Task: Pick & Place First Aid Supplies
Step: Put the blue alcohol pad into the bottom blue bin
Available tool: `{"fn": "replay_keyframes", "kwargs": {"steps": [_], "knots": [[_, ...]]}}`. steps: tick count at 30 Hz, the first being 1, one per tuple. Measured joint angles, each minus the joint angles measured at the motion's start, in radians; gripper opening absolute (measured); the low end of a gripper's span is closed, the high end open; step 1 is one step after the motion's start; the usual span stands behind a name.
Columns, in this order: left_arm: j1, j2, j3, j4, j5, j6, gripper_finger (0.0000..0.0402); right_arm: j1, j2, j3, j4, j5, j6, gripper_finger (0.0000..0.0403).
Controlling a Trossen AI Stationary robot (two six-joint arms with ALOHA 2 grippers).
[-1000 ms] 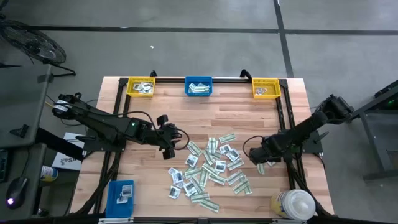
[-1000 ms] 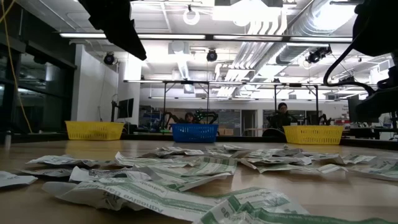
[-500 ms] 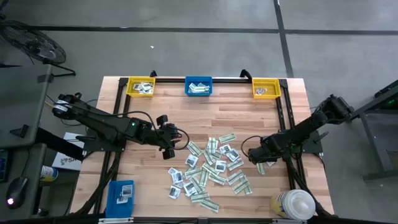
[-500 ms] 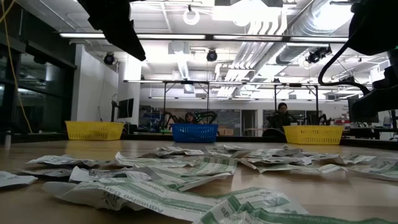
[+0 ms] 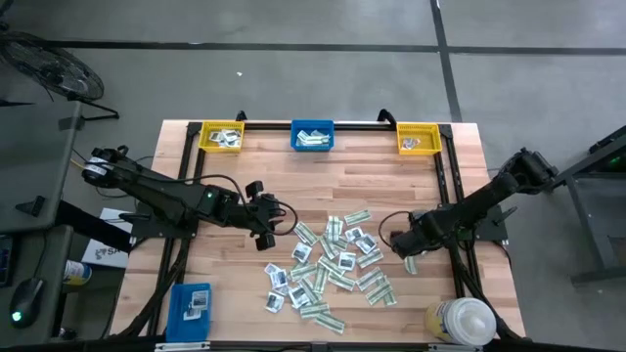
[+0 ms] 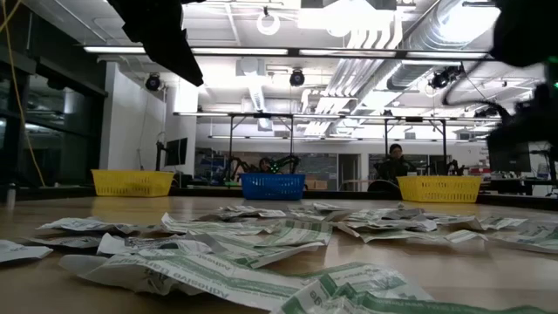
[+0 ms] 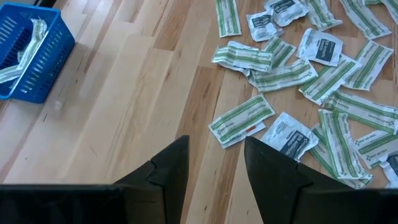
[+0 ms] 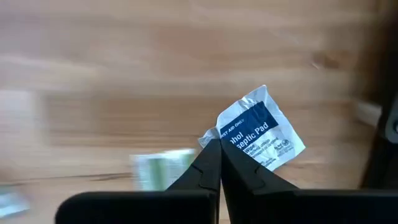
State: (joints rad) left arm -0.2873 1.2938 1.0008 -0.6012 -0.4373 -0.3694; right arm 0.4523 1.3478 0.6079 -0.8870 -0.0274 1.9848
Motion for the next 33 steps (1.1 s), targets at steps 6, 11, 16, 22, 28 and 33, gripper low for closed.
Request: {"fn": "replay_keyframes", "kwargs": {"steps": [6,11,16,22,28,33], "knots": [[0.000,0.000,0.000,0.001,0.000,0.000,0.0153,-0.007,-0.043,0.050,-0.010,0.091,-0.058,0.0000],[0.000,0.000,0.000,0.002,0.000,-0.002,0.0153,-0.019,-0.044,0.118,-0.012,0.165,-0.155,0.0000],[0.000,0.000,0.000,0.026,0.012,-0.002,0.0153,-0.053,-0.045,0.210,0.015,0.277,-0.334,0.0000],[0.000,0.000,0.000,0.131,0.013,-0.001,0.0153,-0.148,-0.046,0.300,0.234,0.309,-0.721,0.0000],[0.020,0.000,0.000,0.353,0.060,0.062,0.0153,-0.252,-0.046,0.364,0.555,0.147,-1.147,0.0000],[0.074,0.000,0.000,0.497,0.138,0.072,0.0153,-0.316,-0.047,0.406,0.721,-0.044,-1.363,0.0000]]}}
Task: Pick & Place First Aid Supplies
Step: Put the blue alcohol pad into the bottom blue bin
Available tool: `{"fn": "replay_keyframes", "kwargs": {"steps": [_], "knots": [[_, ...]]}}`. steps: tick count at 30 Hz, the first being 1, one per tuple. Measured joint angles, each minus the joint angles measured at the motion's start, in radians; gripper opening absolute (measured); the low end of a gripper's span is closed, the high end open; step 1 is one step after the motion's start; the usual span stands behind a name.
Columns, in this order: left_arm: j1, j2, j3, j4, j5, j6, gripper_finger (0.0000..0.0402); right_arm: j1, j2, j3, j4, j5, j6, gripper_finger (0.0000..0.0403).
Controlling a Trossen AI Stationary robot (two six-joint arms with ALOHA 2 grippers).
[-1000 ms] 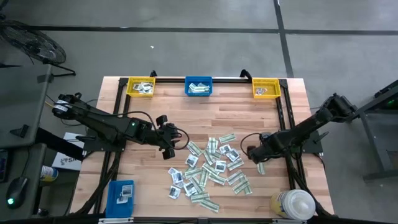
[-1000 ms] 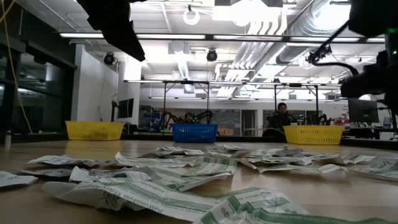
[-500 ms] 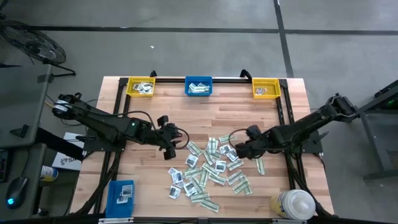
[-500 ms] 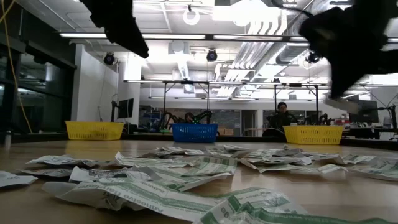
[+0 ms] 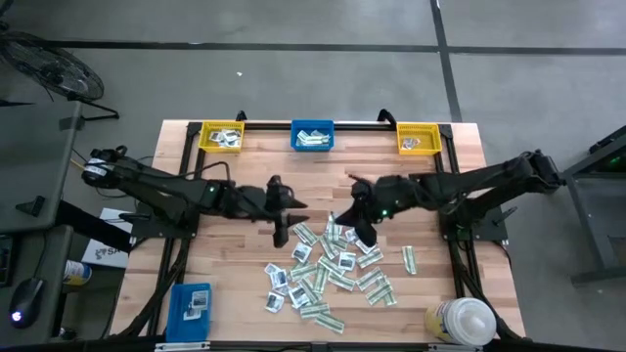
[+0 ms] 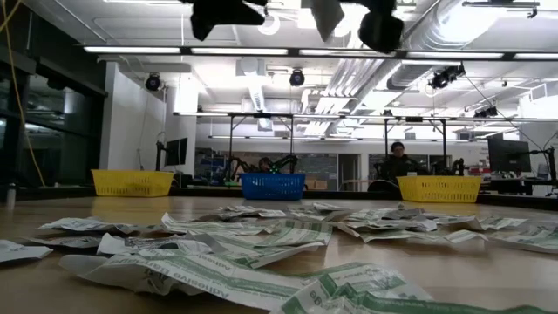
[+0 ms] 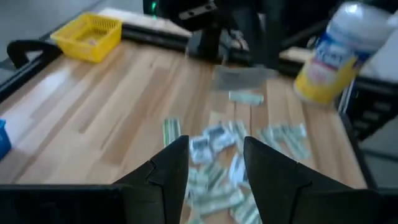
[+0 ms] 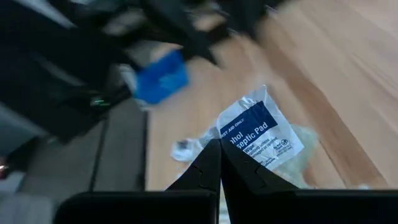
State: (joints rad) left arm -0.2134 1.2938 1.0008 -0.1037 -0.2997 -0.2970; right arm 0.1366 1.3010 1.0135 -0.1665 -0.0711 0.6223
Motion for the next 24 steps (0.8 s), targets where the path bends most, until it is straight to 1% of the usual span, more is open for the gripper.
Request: {"fn": "replay_keyframes", "kwargs": {"steps": [4,8,11,12,15,18,24], "knots": [[0.028,0.000,0.000,0.069,0.012,0.001,0.0153,-0.037,0.000,0.032,0.089,-0.156,-0.103,0.0000],[0.057,0.000,0.000,0.136,0.121,0.002,0.0153,-0.068,0.000,0.040,0.228,-0.316,-0.149,0.0000],[0.071,0.000,0.000,0.206,0.216,0.008,0.0153,-0.088,-0.001,0.039,0.303,-0.399,-0.155,0.0000],[0.072,0.000,0.000,0.228,0.240,0.008,0.0153,-0.094,-0.001,0.039,0.316,-0.421,-0.157,0.0000],[0.072,0.000,0.000,0.297,0.265,0.008,0.0153,-0.112,-0.001,0.038,0.330,-0.471,-0.160,0.0000],[0.072,0.000,0.000,0.352,0.268,0.008,0.0153,-0.120,-0.001,0.038,0.339,-0.510,-0.176,0.0000],[0.071,0.000,0.000,0.416,0.268,0.005,0.0153,-0.131,-0.001,0.038,0.361,-0.549,-0.188,0.0000]]}}
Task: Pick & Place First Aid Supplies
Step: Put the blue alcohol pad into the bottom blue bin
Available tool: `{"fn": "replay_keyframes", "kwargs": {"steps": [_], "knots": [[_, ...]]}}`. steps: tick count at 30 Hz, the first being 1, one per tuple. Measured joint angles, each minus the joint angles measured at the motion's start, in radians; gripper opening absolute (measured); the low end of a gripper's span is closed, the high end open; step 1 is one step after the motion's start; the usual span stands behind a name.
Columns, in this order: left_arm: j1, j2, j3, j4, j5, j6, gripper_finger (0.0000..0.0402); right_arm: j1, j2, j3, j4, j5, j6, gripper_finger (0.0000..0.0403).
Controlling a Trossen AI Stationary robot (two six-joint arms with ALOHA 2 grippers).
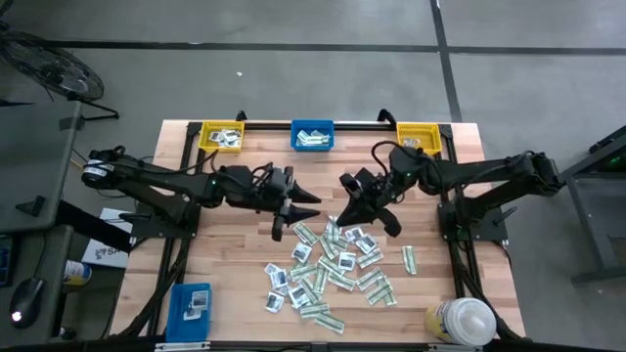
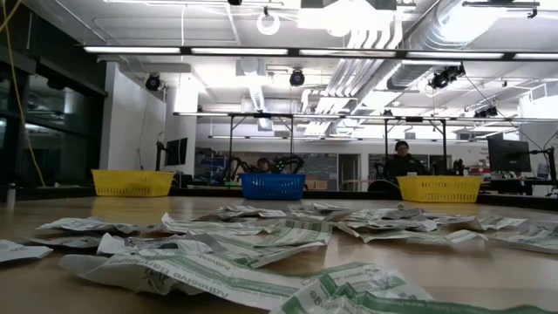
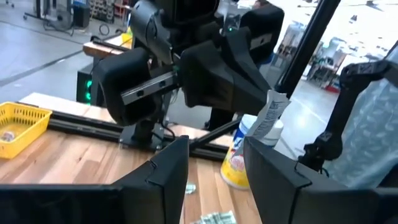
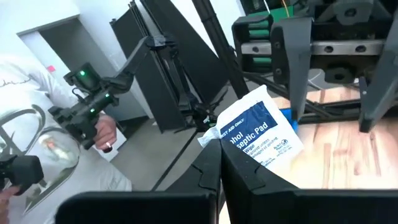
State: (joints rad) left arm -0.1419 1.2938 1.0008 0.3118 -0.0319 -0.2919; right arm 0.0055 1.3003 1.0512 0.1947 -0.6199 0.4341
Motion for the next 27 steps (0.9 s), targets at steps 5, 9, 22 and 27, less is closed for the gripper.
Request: {"fn": "replay_keyframes", "kwargs": {"steps": [5,9,22,27], "knots": [[-0.002,0.000,0.000,0.037,0.000,-0.001,0.0153,0.000,0.000,0.000,0.000,-0.001,-0.016,0.0000],[-0.002,0.007,0.000,0.060,0.028,-0.004,0.0153,-0.006,0.003,0.000,0.000,0.003,-0.017,0.0000],[-0.002,0.081,0.000,0.159,0.048,-0.028,0.0153,-0.034,0.004,0.000,0.006,-0.004,-0.017,0.0000],[-0.002,0.082,0.000,0.159,0.044,-0.027,0.0123,-0.035,0.004,0.000,0.004,0.000,-0.017,0.0000]]}}
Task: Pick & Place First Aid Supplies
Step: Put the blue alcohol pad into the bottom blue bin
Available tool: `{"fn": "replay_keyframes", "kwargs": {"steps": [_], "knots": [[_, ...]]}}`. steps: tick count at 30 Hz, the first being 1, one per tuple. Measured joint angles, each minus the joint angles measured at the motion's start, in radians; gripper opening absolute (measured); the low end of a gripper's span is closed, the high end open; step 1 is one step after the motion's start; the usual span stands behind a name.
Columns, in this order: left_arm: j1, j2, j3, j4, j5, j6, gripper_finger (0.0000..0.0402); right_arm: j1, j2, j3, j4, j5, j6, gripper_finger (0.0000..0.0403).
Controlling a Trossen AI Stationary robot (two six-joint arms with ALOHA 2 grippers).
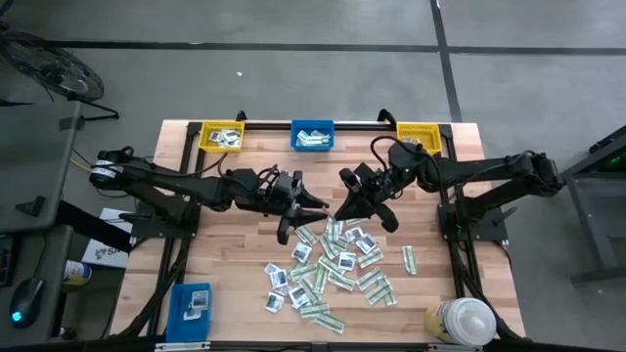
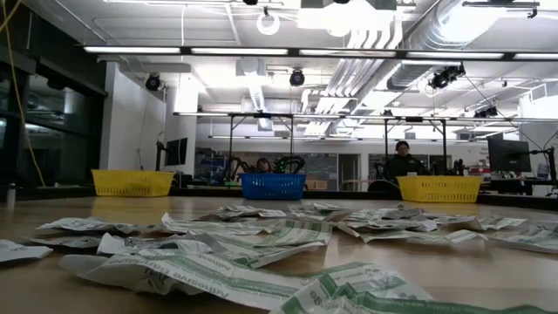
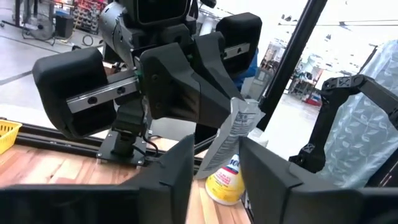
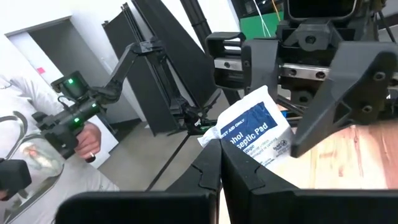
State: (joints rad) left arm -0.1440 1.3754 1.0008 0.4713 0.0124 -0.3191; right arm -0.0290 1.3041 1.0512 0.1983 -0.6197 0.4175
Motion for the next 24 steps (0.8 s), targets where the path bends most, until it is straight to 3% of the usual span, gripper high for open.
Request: {"fn": "replay_keyframes", "kwargs": {"steps": [6,15,19,24], "knots": [[0.000,0.000,0.000,-0.003,0.007,0.019,0.0012,-0.005,0.000,0.000,-0.002,0.009,0.000,0.0000],[0.001,0.000,0.000,-0.005,-0.001,0.030,0.0002,-0.011,-0.004,0.000,0.000,0.055,0.031,0.0006],[0.001,-0.005,0.000,-0.068,-0.047,0.031,0.0002,-0.037,-0.026,0.000,0.000,0.062,0.053,0.0042],[0.000,-0.081,0.000,-0.280,-0.135,0.026,0.0001,-0.074,-0.078,0.000,-0.027,0.093,0.053,0.0110]]}}
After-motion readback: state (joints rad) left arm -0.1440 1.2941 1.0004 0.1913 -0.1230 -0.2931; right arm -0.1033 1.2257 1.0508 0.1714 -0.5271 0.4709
